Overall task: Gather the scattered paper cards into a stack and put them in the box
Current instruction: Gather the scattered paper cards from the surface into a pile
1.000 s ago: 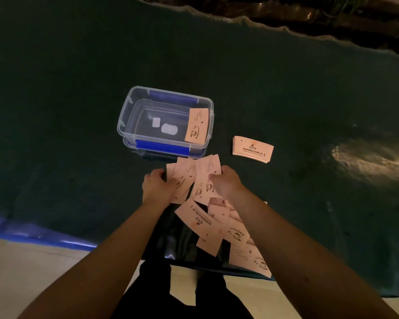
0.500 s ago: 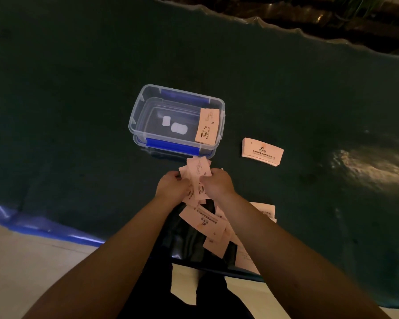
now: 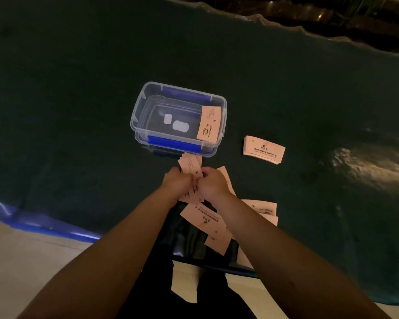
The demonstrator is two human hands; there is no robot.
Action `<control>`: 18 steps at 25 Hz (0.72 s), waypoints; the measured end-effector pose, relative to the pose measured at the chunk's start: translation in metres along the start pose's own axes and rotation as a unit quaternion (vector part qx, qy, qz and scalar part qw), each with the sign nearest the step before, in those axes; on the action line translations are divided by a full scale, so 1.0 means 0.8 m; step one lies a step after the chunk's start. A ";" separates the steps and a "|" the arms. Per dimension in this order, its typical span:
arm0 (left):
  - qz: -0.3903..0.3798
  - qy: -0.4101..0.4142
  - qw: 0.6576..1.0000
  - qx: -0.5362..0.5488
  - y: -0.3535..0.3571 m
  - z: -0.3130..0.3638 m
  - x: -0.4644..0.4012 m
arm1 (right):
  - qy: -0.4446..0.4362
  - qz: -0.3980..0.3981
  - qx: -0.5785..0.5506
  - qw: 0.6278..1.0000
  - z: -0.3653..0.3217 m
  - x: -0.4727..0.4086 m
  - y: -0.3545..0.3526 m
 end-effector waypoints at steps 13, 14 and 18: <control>-0.003 0.021 0.999 0.030 -0.026 -0.017 0.007 | -0.113 -0.075 0.167 0.977 0.009 0.041 -0.028; -0.002 0.027 0.999 0.023 -0.031 -0.018 0.007 | -0.128 -0.083 0.225 0.962 0.015 0.050 -0.026; 0.000 0.028 1.000 0.000 -0.041 -0.022 0.009 | -0.180 -0.136 0.499 0.836 0.052 0.082 -0.001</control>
Point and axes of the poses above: each hand's wrist, its own x-axis away from the middle knuckle, its own y-axis out of the palm, z = x × y, the point moved 6 cm from there along -x, towards the middle knuckle, and after that the axes turned 9 degrees about -x, right-handed, at the moved point
